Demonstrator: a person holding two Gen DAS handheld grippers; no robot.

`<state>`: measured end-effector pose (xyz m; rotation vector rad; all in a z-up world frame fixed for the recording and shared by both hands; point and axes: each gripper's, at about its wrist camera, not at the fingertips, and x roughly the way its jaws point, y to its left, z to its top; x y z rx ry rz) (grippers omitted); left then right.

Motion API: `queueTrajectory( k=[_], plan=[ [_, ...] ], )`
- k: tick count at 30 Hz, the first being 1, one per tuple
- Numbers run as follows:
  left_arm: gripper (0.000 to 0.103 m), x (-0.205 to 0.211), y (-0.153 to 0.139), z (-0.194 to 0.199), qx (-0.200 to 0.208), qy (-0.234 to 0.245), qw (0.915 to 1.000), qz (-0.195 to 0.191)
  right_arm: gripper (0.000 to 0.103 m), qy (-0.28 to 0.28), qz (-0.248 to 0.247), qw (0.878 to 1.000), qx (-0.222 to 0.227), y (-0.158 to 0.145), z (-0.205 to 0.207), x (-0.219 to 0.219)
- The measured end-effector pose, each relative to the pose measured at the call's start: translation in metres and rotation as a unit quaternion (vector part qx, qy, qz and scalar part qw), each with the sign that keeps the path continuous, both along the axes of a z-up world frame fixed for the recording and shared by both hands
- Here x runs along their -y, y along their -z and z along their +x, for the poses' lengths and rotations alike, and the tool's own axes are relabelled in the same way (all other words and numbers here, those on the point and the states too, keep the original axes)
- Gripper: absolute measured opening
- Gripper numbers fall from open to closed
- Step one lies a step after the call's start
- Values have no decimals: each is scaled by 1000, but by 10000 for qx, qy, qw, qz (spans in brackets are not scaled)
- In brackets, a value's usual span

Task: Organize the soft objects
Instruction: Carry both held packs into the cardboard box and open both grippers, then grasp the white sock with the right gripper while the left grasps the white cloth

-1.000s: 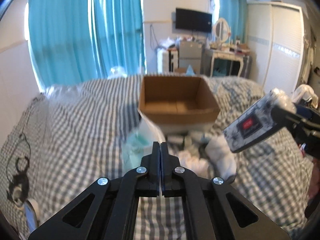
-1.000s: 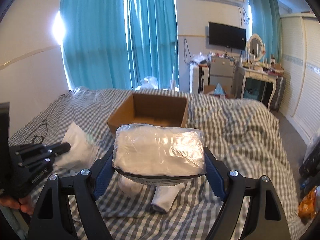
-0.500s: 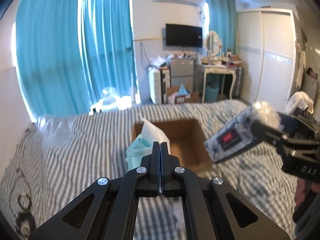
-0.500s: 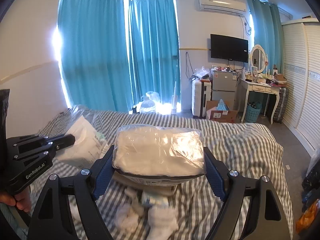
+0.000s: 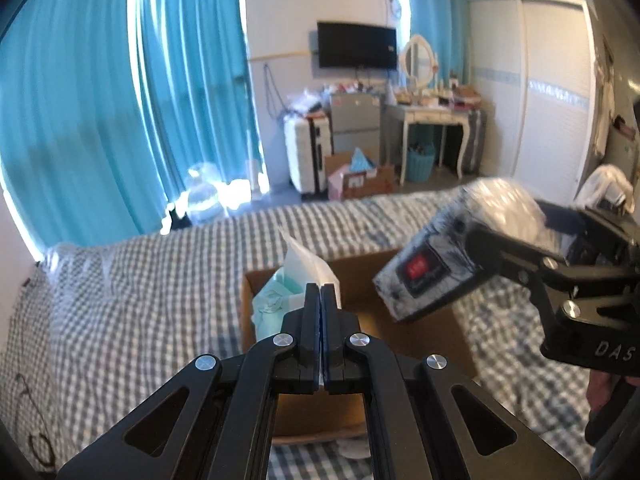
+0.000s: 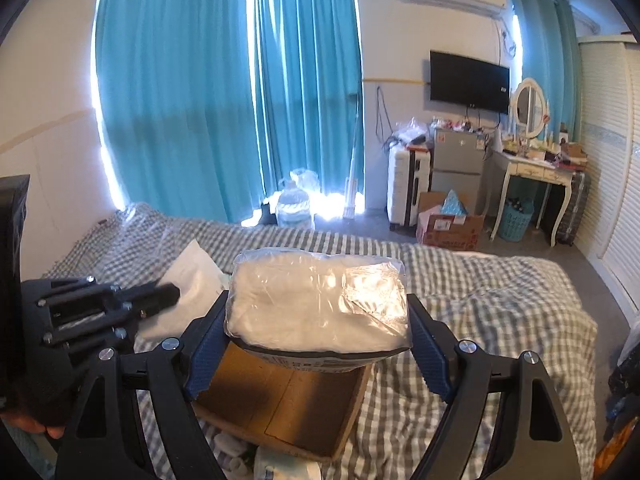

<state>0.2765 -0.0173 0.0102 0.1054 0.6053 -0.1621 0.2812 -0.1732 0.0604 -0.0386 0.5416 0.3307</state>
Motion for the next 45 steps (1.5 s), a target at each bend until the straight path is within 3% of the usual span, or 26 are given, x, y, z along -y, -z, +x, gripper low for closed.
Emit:
queueTrajectory(
  k=[6, 10, 13, 15, 19, 21, 22, 23, 25, 28, 32, 36, 40, 45],
  plan=[
    [6, 7, 31, 19, -252, 115, 9994, 221, 81, -150, 153, 9996, -200, 28, 30, -2],
    [9, 10, 29, 21, -310, 192, 9990, 258, 85, -108, 99, 9998, -142, 32, 32, -2],
    [9, 15, 26, 16, -365, 164, 9980, 498, 95, 12, 60, 9999, -101, 24, 27, 1],
    [9, 14, 21, 6, -452, 157, 9978, 452, 101, 58, 190, 9998, -53, 12, 17, 9],
    [9, 7, 5, -16, -459, 86, 9982, 364, 102, 87, 151, 9998, 31, -15, -9, 19],
    [17, 4, -6, -29, -403, 28, 9986, 343, 103, 108, 6, 9998, 155, -31, -30, 24],
    [31, 2, -11, -36, -370, 3, 9988, 324, 103, 119, -57, 9997, 219, -40, -42, 26],
    [51, 0, -19, -47, -312, -26, 9990, 306, 103, 120, -89, 9996, 259, -45, -50, 29],
    [66, -5, -31, -67, -107, -132, 9994, 300, 103, 117, -180, 9993, 308, -58, -72, 33],
    [66, -14, -48, -99, 217, -226, 9992, 243, 103, 57, -287, 9992, 270, -66, -99, 38],
    [66, -24, -59, -127, 5, -210, 9997, -116, 103, 19, -500, 9986, 140, -71, -136, 41],
    [67, -22, -59, -149, -47, -373, 9993, 49, 103, -110, -463, 9988, 108, -73, -163, 46],
    [67, -17, -36, -161, -229, -683, 9973, 115, 103, -387, -547, 9976, -197, -55, -174, 50],
    [67, -5, 18, -162, -605, -1142, 9916, 97, 103, -557, -1079, 9899, -727, 1, -166, 43]
  ],
)
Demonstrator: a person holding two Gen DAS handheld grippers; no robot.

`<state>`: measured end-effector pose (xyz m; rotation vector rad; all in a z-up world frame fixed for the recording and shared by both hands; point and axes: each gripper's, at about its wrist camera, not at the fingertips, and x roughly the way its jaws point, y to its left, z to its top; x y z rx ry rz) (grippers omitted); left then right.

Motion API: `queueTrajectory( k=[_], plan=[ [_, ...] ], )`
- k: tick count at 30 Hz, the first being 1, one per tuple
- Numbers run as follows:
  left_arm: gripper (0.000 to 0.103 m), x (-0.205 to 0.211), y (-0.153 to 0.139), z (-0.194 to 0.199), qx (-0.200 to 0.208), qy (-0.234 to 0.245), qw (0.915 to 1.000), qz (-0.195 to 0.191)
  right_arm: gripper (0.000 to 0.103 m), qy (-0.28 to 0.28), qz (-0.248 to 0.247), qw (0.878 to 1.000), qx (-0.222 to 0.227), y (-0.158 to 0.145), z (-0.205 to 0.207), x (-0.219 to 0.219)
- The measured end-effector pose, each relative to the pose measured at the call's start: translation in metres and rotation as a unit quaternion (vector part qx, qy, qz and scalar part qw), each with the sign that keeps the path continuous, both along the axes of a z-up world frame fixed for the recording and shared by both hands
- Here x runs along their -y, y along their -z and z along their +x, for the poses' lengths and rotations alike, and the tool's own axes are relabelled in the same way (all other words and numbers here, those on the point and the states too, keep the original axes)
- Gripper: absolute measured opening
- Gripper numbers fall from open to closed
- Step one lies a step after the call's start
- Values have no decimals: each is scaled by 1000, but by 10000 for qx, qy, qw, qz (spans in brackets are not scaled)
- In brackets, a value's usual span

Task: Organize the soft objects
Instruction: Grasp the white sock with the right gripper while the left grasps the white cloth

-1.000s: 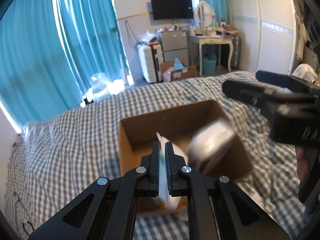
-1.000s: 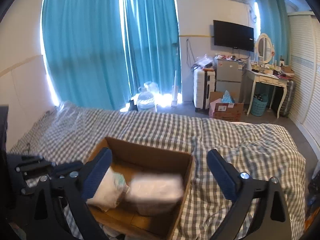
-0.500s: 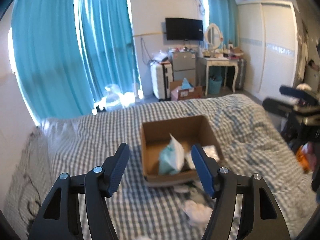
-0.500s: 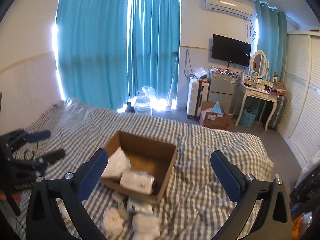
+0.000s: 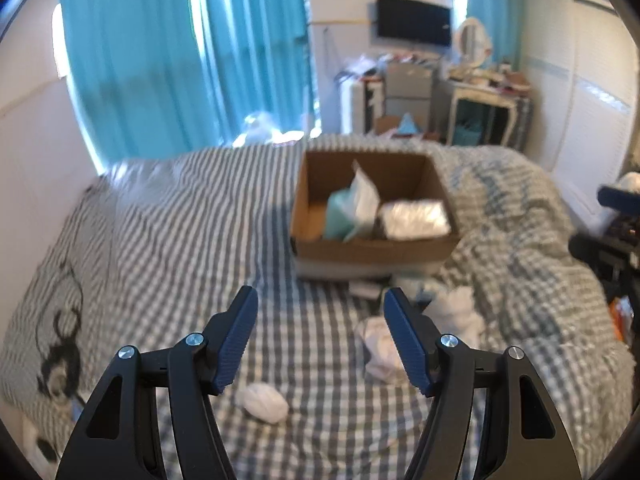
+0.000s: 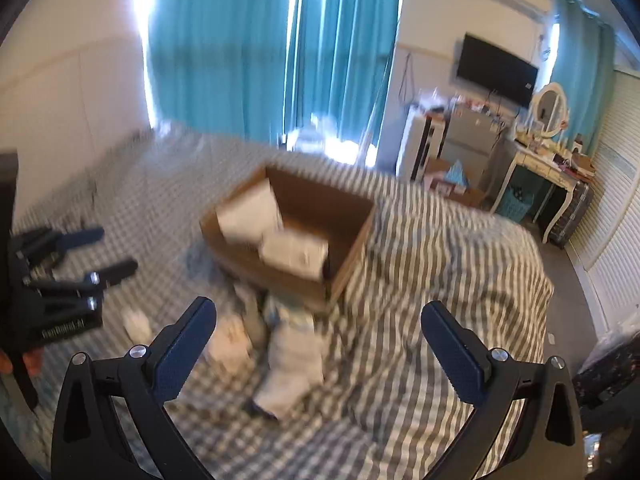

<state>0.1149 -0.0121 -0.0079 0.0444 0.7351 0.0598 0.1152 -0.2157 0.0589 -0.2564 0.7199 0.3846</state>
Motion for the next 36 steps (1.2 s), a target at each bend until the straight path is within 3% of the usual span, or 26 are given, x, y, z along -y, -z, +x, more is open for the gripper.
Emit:
queueTrajectory(
  k=[6, 10, 16, 18, 19, 21, 22, 26, 32, 36],
  plan=[
    [67, 9, 70, 20, -487, -371, 9973, -394, 103, -184, -417, 9970, -627, 82, 26, -10],
    [67, 21, 109, 36, -854, -451, 9951, -216, 103, -392, -708, 9937, -778, 121, 46, -17],
    [67, 30, 144, 50, -1186, -194, 9911, -565, 103, -295, -396, 9878, -1478, 153, 81, -5],
    [62, 35, 153, 55, -1258, -78, 9897, -683, 103, -248, -300, 9862, -1607, 157, 87, -1],
    [62, 37, 155, 57, -1279, -44, 9892, -713, 103, -259, -271, 9858, -1638, 158, 88, 0],
    [49, 43, 162, 62, -1341, 29, 9881, -752, 103, -294, -200, 9844, -1721, 160, 89, 0],
    [31, 45, 165, 63, -1365, 100, 9874, -800, 103, -300, -192, 9841, -1741, 160, 89, 0],
    [14, 49, 166, 63, -1384, 336, 9857, -903, 102, -360, -282, 9823, -1819, 164, 90, -6],
    [12, 30, 146, 57, -1163, 156, 9905, -713, 102, -623, -808, 9788, -1777, 173, 86, -30],
    [12, 16, 129, 55, -1023, 70, 9924, -685, 89, -704, -940, 9775, -1750, 177, 86, -43]
  ],
)
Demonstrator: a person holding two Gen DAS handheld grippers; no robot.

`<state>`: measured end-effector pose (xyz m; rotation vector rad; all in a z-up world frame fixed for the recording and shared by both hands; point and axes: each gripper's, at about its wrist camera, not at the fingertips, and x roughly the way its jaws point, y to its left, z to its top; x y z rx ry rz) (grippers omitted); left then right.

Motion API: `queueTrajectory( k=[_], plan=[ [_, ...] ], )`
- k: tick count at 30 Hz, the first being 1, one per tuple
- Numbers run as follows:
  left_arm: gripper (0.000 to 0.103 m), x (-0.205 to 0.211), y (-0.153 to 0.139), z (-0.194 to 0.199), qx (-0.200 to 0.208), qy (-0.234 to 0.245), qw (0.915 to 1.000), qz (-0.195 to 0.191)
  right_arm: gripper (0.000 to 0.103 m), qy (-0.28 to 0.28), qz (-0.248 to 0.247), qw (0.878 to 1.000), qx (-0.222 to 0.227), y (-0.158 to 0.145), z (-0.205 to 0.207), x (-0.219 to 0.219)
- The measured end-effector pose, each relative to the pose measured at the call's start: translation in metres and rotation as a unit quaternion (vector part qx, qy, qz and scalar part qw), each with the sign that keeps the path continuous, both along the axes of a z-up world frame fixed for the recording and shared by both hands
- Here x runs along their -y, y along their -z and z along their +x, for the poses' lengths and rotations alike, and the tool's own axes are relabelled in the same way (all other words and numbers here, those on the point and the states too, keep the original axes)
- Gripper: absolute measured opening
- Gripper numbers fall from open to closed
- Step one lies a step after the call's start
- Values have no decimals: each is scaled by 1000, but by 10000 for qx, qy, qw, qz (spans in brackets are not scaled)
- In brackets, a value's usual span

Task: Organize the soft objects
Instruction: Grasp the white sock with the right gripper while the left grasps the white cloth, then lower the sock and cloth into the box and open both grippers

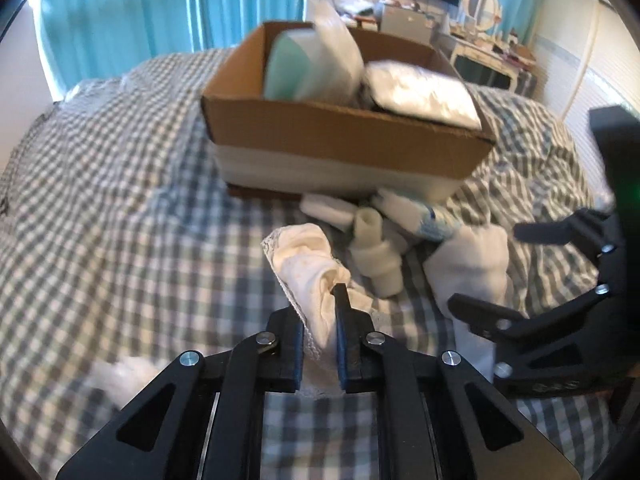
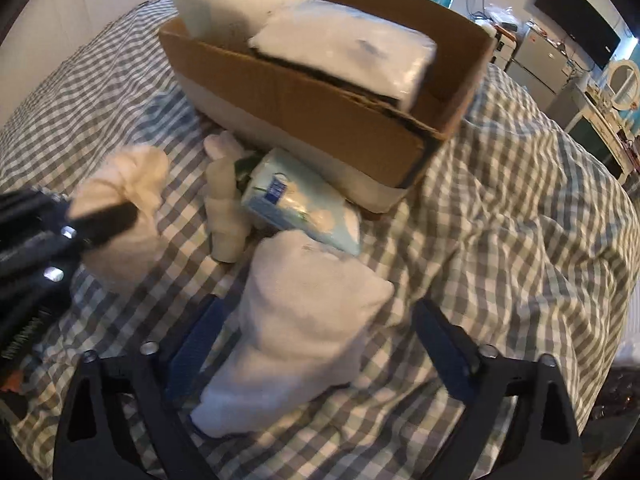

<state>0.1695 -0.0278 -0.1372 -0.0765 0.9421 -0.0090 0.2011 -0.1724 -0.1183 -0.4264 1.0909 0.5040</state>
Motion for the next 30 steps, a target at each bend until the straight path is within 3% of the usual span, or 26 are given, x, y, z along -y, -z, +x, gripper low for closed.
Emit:
queueTrajectory(
  k=[1, 6, 9, 16, 22, 30],
  plan=[
    [12, -1, -2, 0, 19, -2, 10000, 17, 87, 2, 23, 10000, -13, 1, 1, -2],
    [12, -11, -17, -9, 187, -9, 9997, 179, 58, 87, -54, 9998, 153, -3, 1, -7],
    [12, -16, -25, -15, 292, -11, 9993, 242, 51, 89, 66, 9996, 265, -16, -8, -6],
    [12, -23, -54, -29, 620, -7, 9978, 246, 48, 80, 322, 9963, 794, -72, -32, -6],
    [12, -33, -87, -36, 964, 28, 9953, 102, 48, 102, 613, 9880, 1416, -146, -43, -6],
    [12, -47, -129, -16, 1245, 228, 9919, 141, 48, 235, 1211, 9727, 1966, -220, -32, -2]
  ],
)
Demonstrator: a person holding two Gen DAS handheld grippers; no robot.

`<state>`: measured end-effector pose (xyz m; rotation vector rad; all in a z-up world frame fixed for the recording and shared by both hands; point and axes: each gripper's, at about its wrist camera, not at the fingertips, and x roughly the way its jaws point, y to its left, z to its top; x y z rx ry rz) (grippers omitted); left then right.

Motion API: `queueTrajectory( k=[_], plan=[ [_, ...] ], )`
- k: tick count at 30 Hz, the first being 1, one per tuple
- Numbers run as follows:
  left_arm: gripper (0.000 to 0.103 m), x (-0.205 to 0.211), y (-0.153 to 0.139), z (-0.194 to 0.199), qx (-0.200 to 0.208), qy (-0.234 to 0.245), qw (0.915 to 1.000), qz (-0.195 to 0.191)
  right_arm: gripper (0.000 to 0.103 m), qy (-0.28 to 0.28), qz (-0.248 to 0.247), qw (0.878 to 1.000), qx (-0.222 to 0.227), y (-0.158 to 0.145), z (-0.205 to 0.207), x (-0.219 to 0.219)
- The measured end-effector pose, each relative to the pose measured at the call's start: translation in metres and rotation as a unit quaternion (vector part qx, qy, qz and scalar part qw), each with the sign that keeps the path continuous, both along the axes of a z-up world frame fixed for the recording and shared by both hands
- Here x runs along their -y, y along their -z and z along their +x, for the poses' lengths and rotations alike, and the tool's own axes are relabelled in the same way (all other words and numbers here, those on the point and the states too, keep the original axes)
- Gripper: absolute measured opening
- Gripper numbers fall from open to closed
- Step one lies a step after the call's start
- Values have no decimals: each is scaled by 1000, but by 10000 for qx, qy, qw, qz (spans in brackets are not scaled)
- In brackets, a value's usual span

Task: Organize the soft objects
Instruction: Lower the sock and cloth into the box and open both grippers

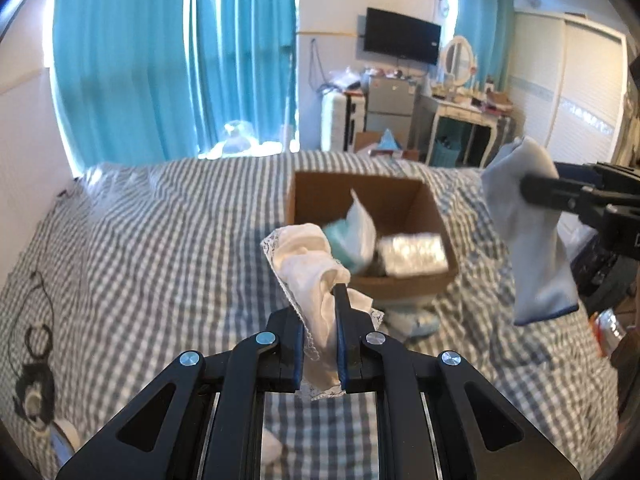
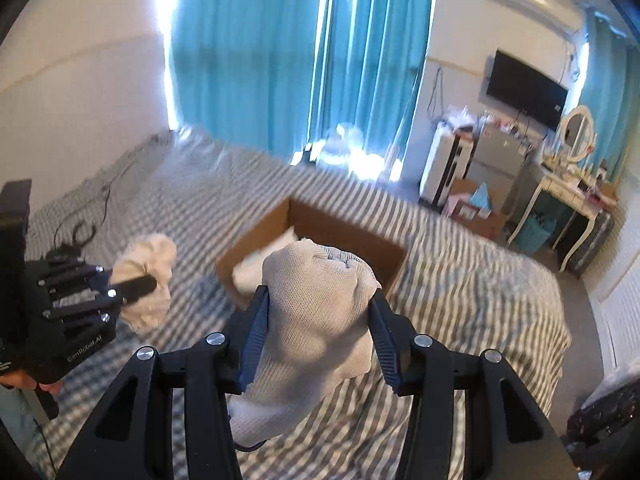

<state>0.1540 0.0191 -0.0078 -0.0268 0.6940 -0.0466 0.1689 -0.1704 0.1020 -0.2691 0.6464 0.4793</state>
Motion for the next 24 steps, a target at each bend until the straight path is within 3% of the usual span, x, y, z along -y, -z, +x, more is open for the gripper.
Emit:
queueTrajectory(
  k=[5, 8, 12, 18, 24],
  plan=[
    [12, -2, -23, 32, 159, 153, 9997, 52, 48, 187, 381, 9986, 301, -28, 31, -3],
    [12, -2, -35, 64, 180, 327, 9992, -108, 48, 282, 493, 9975, 420, -34, 54, -10],
    [12, 9, -40, 101, 274, 446, 9985, 151, 48, 263, 666, 9970, 304, -26, 98, -22],
    [12, 22, -20, 154, 169, 708, 9970, 252, 48, 343, 677, 9971, 19, 18, 158, -32],
    [12, 16, 21, 203, -338, 736, 9964, 246, 48, 334, 253, 9979, -486, 88, 192, -43]
  ],
)
